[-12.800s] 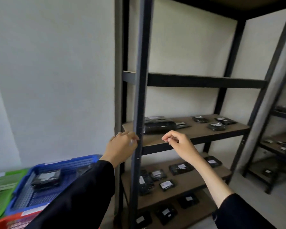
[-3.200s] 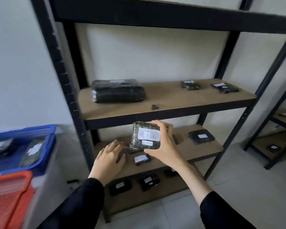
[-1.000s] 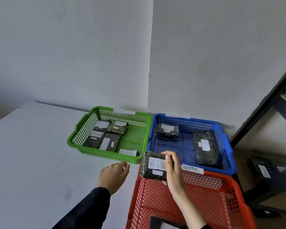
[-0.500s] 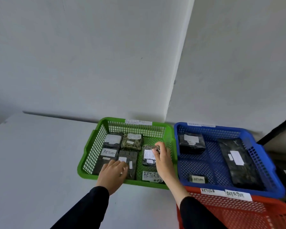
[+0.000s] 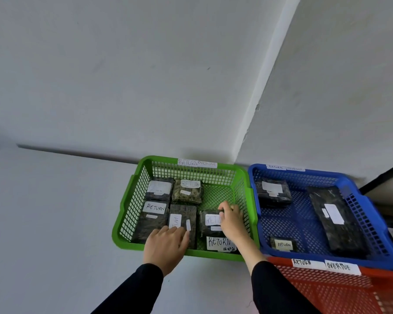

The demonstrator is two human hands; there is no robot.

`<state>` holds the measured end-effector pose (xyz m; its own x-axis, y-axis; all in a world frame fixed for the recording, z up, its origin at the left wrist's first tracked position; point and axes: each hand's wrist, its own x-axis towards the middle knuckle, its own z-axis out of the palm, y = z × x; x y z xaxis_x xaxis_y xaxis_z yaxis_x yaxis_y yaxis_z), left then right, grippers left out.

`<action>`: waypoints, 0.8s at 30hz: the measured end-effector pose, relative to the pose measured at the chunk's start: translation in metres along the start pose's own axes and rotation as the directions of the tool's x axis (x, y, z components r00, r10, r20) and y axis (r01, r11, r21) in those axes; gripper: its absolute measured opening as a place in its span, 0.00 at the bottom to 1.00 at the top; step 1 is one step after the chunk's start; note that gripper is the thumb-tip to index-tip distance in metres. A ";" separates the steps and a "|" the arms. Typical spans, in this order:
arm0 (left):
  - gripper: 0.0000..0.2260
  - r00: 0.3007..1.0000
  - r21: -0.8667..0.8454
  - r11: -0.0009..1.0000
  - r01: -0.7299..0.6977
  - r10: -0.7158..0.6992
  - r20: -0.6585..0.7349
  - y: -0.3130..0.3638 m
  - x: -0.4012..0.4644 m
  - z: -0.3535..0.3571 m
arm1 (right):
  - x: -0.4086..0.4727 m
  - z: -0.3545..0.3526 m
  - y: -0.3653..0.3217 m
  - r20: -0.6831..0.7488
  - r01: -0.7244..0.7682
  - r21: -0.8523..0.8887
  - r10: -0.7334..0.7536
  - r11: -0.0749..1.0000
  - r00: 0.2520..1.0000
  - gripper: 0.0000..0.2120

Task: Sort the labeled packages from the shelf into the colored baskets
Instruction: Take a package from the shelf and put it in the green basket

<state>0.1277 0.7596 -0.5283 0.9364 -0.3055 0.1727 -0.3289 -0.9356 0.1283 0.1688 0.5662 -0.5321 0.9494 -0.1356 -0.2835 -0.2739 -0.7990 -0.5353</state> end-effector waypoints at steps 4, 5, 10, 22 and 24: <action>0.17 1.000 0.001 1.000 0.007 -0.007 -0.010 -0.001 0.001 0.002 | 0.000 0.001 0.001 0.005 0.112 -0.189 -0.113 0.976 0.994 0.22; 0.17 1.000 -0.002 1.000 0.009 -0.009 -0.015 -0.001 0.001 0.002 | 0.000 0.002 0.000 0.012 0.138 -0.180 -0.138 0.974 0.990 0.22; 0.16 1.000 0.016 1.000 0.008 -0.009 0.006 -0.001 0.000 0.000 | -0.007 0.013 -0.005 0.105 0.175 -0.319 -0.149 0.931 0.983 0.22; 0.19 0.949 -0.158 0.987 0.007 0.043 0.314 -0.004 0.009 -0.014 | -0.011 -0.013 -0.028 0.329 0.025 -0.197 0.042 0.980 0.944 0.29; 0.23 0.938 -0.320 0.944 0.085 0.032 0.346 -0.009 0.012 -0.020 | -0.027 -0.039 -0.027 0.269 0.037 -0.050 -0.022 0.998 0.963 0.28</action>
<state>0.1395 0.7673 -0.5078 0.9099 -0.3778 -0.1715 -0.2695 -0.8524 0.4481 0.1565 0.5687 -0.4786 0.8786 0.0450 -0.4755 -0.2306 -0.8319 -0.5048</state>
